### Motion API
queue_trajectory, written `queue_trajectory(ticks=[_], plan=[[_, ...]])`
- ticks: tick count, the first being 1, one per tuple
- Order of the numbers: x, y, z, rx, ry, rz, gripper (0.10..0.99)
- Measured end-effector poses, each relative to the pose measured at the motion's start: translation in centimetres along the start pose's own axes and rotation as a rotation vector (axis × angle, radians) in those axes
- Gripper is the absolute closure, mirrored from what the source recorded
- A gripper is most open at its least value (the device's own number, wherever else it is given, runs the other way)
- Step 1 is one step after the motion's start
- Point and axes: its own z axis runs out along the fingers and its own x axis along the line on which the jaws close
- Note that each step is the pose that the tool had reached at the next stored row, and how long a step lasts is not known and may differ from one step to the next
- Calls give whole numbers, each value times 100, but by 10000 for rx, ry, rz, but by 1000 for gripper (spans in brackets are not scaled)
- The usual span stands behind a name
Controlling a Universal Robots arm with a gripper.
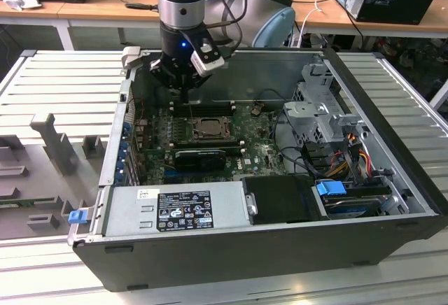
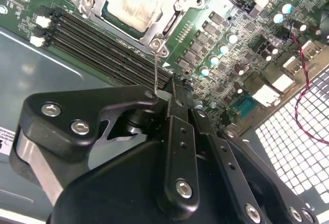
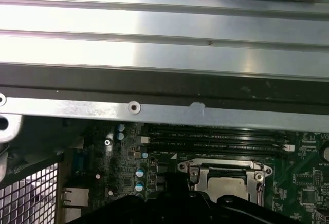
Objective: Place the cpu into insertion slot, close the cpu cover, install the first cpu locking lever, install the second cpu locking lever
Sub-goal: 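Install the first cpu locking lever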
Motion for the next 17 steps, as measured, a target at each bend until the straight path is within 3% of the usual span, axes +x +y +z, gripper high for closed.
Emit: queue_trajectory(ticks=[12, 17], plan=[[-69, -3, 0, 27, 1, 0, 980], [-176, -9, 5, 27, 1, 2, 980]])
